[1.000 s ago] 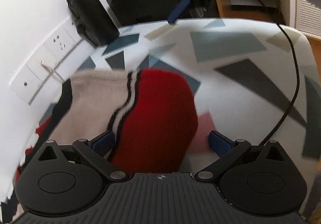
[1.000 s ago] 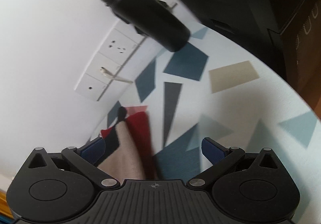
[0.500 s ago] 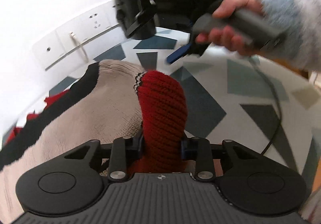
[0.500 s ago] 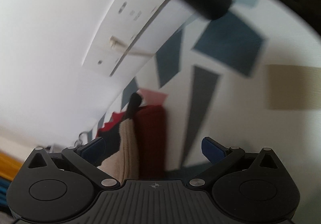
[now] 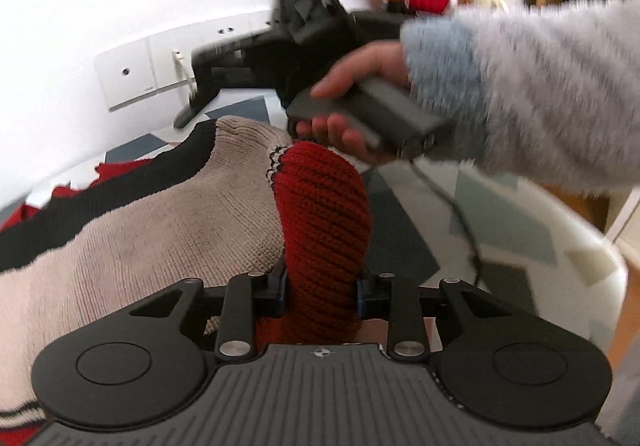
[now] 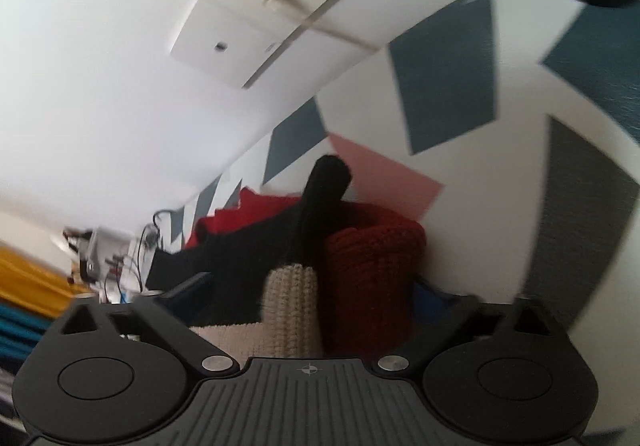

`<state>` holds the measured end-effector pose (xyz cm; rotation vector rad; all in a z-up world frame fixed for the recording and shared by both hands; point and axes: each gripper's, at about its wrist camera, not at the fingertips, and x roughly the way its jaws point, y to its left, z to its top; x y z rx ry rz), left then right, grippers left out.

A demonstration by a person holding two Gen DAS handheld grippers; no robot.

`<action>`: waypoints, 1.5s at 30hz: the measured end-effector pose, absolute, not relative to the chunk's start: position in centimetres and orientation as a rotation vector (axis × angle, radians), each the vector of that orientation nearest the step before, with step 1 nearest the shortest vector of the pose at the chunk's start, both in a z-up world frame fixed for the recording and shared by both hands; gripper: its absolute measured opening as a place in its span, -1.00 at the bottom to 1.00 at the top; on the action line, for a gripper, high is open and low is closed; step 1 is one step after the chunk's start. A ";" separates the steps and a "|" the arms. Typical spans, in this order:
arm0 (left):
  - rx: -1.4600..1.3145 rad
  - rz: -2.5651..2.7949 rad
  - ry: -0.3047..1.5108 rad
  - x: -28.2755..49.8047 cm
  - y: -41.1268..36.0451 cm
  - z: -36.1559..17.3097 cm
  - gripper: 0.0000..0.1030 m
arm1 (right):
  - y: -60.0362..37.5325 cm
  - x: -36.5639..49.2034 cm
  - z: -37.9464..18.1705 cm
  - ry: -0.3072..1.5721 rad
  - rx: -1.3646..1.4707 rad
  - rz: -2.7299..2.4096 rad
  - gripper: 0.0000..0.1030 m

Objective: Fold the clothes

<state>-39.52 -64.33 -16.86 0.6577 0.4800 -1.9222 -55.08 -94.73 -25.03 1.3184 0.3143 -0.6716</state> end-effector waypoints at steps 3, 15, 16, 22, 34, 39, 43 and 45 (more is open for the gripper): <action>0.548 -1.927 0.565 -37.7 -64.5 -16.0 -0.47 | -94.8 -55.6 -25.8 0.253 1.405 -0.653 -0.40; 0.042 -1.874 0.703 -26.9 -61.7 -10.9 -0.48 | -95.1 -46.7 -15.8 0.077 1.263 -0.476 -0.44; 0.001 -1.863 0.707 -25.6 -61.4 -10.5 -0.48 | -94.8 -45.2 -15.1 0.072 1.256 -0.467 -0.44; -0.208 -1.768 0.723 -17.2 -58.9 -9.2 -0.48 | -94.3 -35.7 -12.2 0.094 1.232 -0.480 -0.45; -0.447 -1.540 0.855 -1.0 -53.3 -15.1 -0.48 | -91.2 -14.7 -15.6 0.265 1.179 -0.557 -0.45; -0.442 -1.411 0.954 4.1 -51.5 -19.6 -0.33 | -88.8 -8.2 -19.1 0.421 1.075 -0.653 -0.37; -0.297 -1.410 0.851 6.0 -50.2 -17.9 0.29 | -87.5 -5.9 -19.5 0.461 1.021 -0.669 0.41; -0.204 -1.452 0.753 6.2 -50.1 -16.2 0.46 | -87.2 -5.4 -18.5 0.459 1.016 -0.647 0.63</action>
